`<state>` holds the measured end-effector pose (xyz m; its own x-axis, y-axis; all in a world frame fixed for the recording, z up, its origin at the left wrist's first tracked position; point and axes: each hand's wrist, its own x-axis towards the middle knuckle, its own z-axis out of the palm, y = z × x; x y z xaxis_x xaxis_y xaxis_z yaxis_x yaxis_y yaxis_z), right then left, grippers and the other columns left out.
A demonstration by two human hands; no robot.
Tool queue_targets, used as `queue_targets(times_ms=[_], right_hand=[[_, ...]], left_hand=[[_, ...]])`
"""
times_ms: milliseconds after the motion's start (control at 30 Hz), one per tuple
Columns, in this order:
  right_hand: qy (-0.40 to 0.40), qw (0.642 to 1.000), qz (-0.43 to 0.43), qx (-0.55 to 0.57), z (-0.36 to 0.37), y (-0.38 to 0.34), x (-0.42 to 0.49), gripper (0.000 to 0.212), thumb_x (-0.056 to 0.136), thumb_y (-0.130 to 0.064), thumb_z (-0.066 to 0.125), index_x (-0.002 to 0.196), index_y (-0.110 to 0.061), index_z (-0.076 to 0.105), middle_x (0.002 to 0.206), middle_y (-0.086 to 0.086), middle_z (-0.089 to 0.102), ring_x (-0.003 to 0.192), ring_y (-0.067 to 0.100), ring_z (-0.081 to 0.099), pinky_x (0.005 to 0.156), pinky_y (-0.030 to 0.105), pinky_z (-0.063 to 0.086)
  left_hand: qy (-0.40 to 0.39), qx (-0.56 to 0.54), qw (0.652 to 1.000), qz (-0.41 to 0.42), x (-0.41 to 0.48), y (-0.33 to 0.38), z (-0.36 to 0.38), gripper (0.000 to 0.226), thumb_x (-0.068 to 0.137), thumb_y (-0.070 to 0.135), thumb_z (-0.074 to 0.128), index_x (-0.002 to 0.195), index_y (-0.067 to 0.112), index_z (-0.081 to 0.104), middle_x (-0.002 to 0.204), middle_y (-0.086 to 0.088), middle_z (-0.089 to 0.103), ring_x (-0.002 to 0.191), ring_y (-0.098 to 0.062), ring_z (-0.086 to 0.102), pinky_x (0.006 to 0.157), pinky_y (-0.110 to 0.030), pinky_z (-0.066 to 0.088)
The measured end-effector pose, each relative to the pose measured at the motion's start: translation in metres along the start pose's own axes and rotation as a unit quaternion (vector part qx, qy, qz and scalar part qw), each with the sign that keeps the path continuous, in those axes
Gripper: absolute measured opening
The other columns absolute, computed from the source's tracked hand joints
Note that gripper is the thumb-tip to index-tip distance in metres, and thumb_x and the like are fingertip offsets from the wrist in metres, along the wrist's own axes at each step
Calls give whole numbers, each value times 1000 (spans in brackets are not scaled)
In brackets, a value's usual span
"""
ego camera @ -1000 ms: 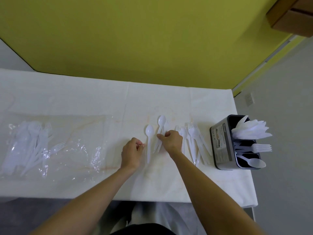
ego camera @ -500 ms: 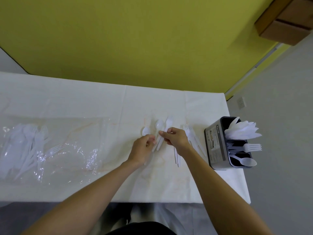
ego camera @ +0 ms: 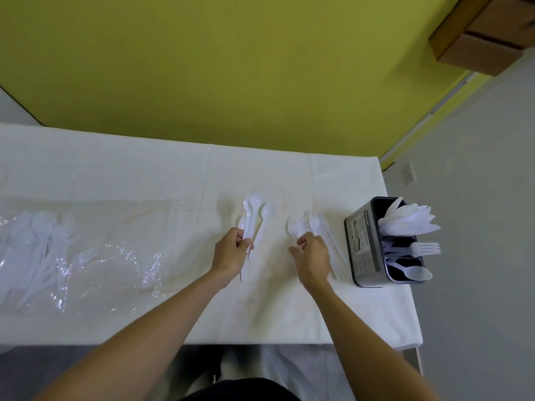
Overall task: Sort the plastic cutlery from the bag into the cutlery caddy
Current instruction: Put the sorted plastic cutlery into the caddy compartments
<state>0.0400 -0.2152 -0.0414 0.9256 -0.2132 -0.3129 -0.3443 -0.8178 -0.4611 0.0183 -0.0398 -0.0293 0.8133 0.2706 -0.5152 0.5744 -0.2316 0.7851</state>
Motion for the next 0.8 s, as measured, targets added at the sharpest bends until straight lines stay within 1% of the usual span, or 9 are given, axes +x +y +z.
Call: queue_targets(times_ms=[133,267,333,400,467,500,600,633,800], right_hand=[[-29,999,-38,-9,9,-5,-5,19,91,-17,66,108,-11,61,104,3,59,81,15,55,69,23,41],[-32,999,-16,9,10,-11,-4,18,90,-19,67,103,-9,61,98,4,62,80,17,56,69,25,42],[-34,999,1,-4,8,-12,0,10,89,-13,64,92,-4,63,89,10,65,72,17,53,63,26,41],[-53,998,5,-18,3,-13,4,15,84,-5,56,69,-2,57,64,15,55,55,15,40,50,25,31],[-70,997,3,-9,-5,-18,6,28,77,-6,54,53,-10,41,48,6,34,45,14,26,43,23,20],[-73,997,9,21,-9,-19,8,28,76,-8,55,52,-11,42,46,3,36,43,15,28,42,22,21],[-102,974,34,201,-22,-28,7,15,81,-11,61,70,-5,69,59,3,67,51,13,59,54,18,48],[-125,958,33,258,-26,-32,6,12,82,-11,64,78,-3,71,65,2,70,56,11,64,57,17,51],[-174,937,2,302,-28,-44,4,9,84,-13,72,84,-4,74,72,-7,67,52,-5,55,46,5,36]], left_hand=[[-5,-30,999,-8,0,-2,0,11,93,6,46,100,8,55,101,-1,71,87,-18,66,73,-25,48],[-33,-68,997,17,-3,0,1,36,95,0,42,123,22,45,103,0,69,86,-17,70,75,-29,53],[-39,-70,997,12,-3,1,1,37,96,0,38,125,22,43,101,-3,67,85,-18,70,74,-27,50],[-41,-83,996,-4,-3,2,1,33,97,4,35,123,22,43,100,-4,64,84,-18,70,71,-24,48],[-38,-93,995,-12,-4,2,1,27,99,8,33,121,21,43,97,-5,63,81,-17,70,70,-23,47],[-34,-95,995,-13,-4,2,2,25,99,9,34,119,19,44,96,-5,64,80,-17,71,71,-24,48],[-30,-80,996,-17,-6,1,2,18,96,8,43,110,15,51,98,-2,69,85,-16,71,78,-29,52],[-32,-59,998,-15,-5,0,3,17,94,8,46,108,14,55,101,-1,70,90,-17,69,79,-30,52],[-75,-27,997,-8,-5,2,7,12,91,13,56,101,18,60,100,1,72,95,-18,67,83,-35,52]])
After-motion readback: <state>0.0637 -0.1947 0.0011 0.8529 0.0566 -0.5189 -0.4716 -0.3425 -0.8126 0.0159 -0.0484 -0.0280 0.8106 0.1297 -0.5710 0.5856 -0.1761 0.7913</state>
